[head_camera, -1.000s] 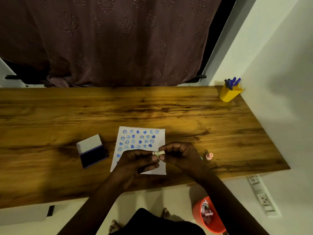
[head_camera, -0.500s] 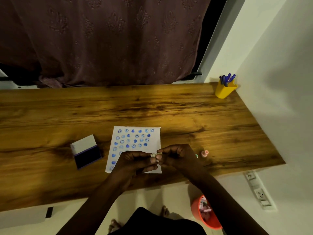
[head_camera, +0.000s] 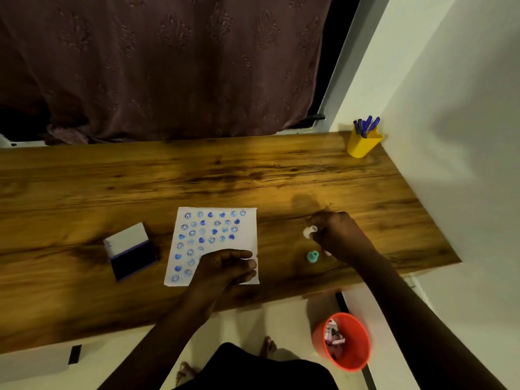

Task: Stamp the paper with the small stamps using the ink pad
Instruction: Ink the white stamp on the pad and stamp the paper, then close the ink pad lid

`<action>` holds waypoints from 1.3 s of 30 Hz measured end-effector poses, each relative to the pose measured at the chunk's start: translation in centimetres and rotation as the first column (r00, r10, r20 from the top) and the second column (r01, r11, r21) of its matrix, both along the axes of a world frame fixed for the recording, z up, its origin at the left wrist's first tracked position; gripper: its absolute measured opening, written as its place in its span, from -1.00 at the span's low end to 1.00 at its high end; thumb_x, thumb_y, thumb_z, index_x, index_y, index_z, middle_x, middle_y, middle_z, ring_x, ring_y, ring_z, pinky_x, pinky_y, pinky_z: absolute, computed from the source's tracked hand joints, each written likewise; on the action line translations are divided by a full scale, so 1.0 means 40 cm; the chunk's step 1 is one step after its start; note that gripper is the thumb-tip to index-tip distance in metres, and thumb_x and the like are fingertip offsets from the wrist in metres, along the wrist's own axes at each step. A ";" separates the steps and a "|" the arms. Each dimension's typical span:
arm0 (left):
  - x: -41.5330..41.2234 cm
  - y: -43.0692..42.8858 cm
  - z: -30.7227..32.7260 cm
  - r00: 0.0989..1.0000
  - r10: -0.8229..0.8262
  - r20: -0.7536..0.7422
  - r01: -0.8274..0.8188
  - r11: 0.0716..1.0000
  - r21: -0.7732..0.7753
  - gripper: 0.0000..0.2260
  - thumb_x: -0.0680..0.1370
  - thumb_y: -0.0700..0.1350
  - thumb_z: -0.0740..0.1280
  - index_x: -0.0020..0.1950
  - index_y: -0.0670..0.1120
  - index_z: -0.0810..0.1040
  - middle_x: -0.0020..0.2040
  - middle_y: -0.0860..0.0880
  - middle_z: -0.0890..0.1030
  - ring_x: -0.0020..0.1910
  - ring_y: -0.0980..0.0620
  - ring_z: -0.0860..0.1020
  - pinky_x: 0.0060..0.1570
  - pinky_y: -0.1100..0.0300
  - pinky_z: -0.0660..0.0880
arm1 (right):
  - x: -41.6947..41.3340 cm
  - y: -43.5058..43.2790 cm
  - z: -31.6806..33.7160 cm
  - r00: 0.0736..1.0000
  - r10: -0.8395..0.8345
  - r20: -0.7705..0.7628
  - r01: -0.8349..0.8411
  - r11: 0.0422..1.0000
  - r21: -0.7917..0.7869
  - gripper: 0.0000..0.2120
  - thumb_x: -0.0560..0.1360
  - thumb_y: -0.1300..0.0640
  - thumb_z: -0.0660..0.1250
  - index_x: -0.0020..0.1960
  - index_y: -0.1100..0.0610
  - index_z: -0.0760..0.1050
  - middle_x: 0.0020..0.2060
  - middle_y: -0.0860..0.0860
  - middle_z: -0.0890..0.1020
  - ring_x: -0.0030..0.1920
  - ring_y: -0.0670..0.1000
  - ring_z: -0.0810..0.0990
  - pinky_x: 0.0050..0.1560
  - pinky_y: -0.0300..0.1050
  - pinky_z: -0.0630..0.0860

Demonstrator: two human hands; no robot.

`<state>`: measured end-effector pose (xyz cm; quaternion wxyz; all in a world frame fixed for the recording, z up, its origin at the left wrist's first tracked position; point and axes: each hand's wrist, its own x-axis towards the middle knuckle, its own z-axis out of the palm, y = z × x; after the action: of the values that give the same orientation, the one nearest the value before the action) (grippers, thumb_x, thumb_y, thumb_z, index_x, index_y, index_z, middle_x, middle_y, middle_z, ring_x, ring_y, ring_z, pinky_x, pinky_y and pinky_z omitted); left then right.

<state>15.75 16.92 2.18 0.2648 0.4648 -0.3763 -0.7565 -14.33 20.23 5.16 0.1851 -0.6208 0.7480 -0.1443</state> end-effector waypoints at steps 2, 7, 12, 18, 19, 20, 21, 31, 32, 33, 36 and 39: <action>0.000 0.000 -0.006 1.000 -0.001 0.004 0.001 1.000 0.001 -0.75 0.44 -0.22 0.58 0.10 -0.14 0.74 0.05 -0.21 0.77 0.05 -0.21 0.76 0.08 -0.01 0.70 | -0.017 -0.004 -0.017 0.989 0.033 -0.144 -0.021 0.996 0.082 -0.83 0.49 0.15 0.46 0.08 0.09 0.68 -0.02 0.07 0.75 -0.06 0.12 0.73 -0.05 0.07 0.65; -0.006 0.003 -0.009 1.000 0.003 -0.017 -0.003 1.000 -0.007 -0.74 0.39 -0.16 0.59 0.07 -0.11 0.76 0.04 -0.20 0.77 0.04 -0.20 0.76 0.04 0.03 0.70 | -0.022 -0.008 -0.036 0.949 0.102 -0.297 -0.040 0.977 0.209 -0.76 0.51 0.07 0.41 0.17 -0.03 0.61 0.06 0.04 0.72 0.07 0.14 0.68 -0.02 0.01 0.63; -0.018 0.009 -0.021 1.000 0.014 0.000 -0.014 1.000 0.000 -0.81 0.46 -0.23 0.55 0.06 -0.12 0.75 0.07 -0.22 0.76 0.05 -0.21 0.75 0.11 -0.04 0.69 | -0.011 -0.008 -0.033 0.932 0.126 -0.341 -0.027 0.960 0.280 -0.79 0.50 -0.02 0.36 0.13 -0.11 0.59 0.06 -0.02 0.70 0.11 0.09 0.65 0.03 0.01 0.62; -0.029 0.011 -0.019 0.999 0.029 0.014 -0.029 1.000 -0.003 -0.80 0.50 -0.26 0.53 0.11 -0.16 0.73 0.10 -0.23 0.74 0.09 -0.21 0.74 0.15 -0.06 0.67 | -0.004 -0.003 -0.023 0.910 0.163 -0.382 -0.044 0.953 0.301 -0.75 0.49 -0.02 0.36 0.16 -0.14 0.59 0.08 -0.04 0.69 0.13 0.06 0.65 0.04 -0.02 0.58; -0.030 0.010 -0.019 0.999 0.028 0.016 -0.028 1.000 -0.003 -0.81 0.50 -0.26 0.53 0.10 -0.15 0.74 0.10 -0.23 0.75 0.08 -0.21 0.74 0.16 -0.06 0.67 | -0.005 -0.004 -0.021 0.906 0.173 -0.387 -0.051 0.951 0.306 -0.73 0.49 -0.02 0.36 0.19 -0.15 0.59 0.11 -0.04 0.69 0.16 0.06 0.64 0.06 -0.01 0.58; -0.030 0.009 -0.019 0.999 0.027 0.017 -0.027 1.000 -0.002 -0.82 0.49 -0.26 0.53 0.09 -0.14 0.74 0.09 -0.22 0.75 0.08 -0.20 0.74 0.15 -0.06 0.67 | -0.006 -0.004 -0.018 0.904 0.182 -0.386 -0.058 0.949 0.311 -0.69 0.50 -0.02 0.37 0.23 -0.16 0.58 0.16 -0.05 0.68 0.20 0.06 0.63 0.10 0.00 0.58; -0.030 0.008 -0.021 0.999 0.029 0.014 -0.029 1.000 -0.004 -0.82 0.49 -0.26 0.53 0.09 -0.13 0.75 0.09 -0.22 0.75 0.08 -0.20 0.75 0.14 -0.06 0.67 | -0.007 -0.005 -0.015 0.905 0.187 -0.383 -0.063 0.947 0.314 -0.64 0.50 -0.02 0.38 0.29 -0.16 0.56 0.22 -0.06 0.66 0.25 0.05 0.62 0.14 0.00 0.58; 0.054 -0.033 -0.030 0.987 0.141 0.075 -0.134 0.987 -0.091 -0.79 0.49 -0.20 0.54 0.12 -0.13 0.72 0.01 -0.15 0.79 0.00 -0.17 0.77 -0.05 0.08 0.71 | 0.089 -0.085 0.064 0.946 0.238 -0.222 -0.169 0.942 0.289 -0.36 0.35 0.23 0.38 0.40 -0.13 0.52 0.33 -0.13 0.64 0.31 -0.02 0.61 0.18 -0.04 0.61; 0.072 -0.039 -0.030 0.983 0.162 0.084 -0.154 0.983 -0.097 -0.78 0.49 -0.20 0.55 0.12 -0.14 0.72 0.01 -0.15 0.78 -0.01 -0.17 0.77 -0.06 0.09 0.71 | 0.111 -0.098 0.067 0.947 0.251 -0.203 -0.191 0.942 0.276 -0.36 0.35 0.26 0.37 0.40 -0.11 0.53 0.33 -0.14 0.64 0.31 -0.04 0.61 0.18 -0.06 0.61; 0.093 -0.045 -0.030 0.978 0.185 0.096 -0.176 0.979 -0.101 -0.79 0.49 -0.21 0.55 0.12 -0.15 0.72 0.01 -0.16 0.78 -0.01 -0.17 0.77 -0.07 0.10 0.71 | 0.137 -0.113 0.067 0.947 0.265 -0.182 -0.214 0.941 0.261 -0.37 0.37 0.28 0.37 0.40 -0.10 0.54 0.33 -0.14 0.64 0.32 -0.04 0.60 0.20 -0.06 0.61; 0.156 -0.064 -0.025 0.960 0.251 0.125 -0.238 0.965 -0.112 -0.81 0.52 -0.29 0.50 0.13 -0.21 0.70 0.02 -0.22 0.77 -0.01 -0.22 0.76 -0.05 0.07 0.72 | 0.228 -0.161 0.066 0.950 0.300 -0.087 -0.277 0.938 0.210 -0.53 0.50 0.23 0.38 0.38 -0.01 0.58 0.33 -0.09 0.65 0.31 -0.02 0.62 0.25 0.00 0.62; 0.230 -0.080 -0.022 0.933 0.325 0.153 -0.300 0.940 -0.164 -0.88 0.53 -0.34 0.47 0.04 -0.20 0.69 0.00 -0.23 0.75 -0.08 -0.20 0.76 -0.09 0.06 0.72 | 0.327 -0.211 0.054 0.954 0.292 0.071 -0.299 0.942 0.150 -0.64 0.53 0.13 0.46 0.32 0.06 0.63 0.24 -0.02 0.71 0.14 -0.02 0.71 0.17 -0.01 0.66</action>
<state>24.93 13.73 1.28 0.3788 0.5649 -0.3708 -0.6324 -1.26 11.80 7.32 0.2715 -0.7056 0.6508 -0.0695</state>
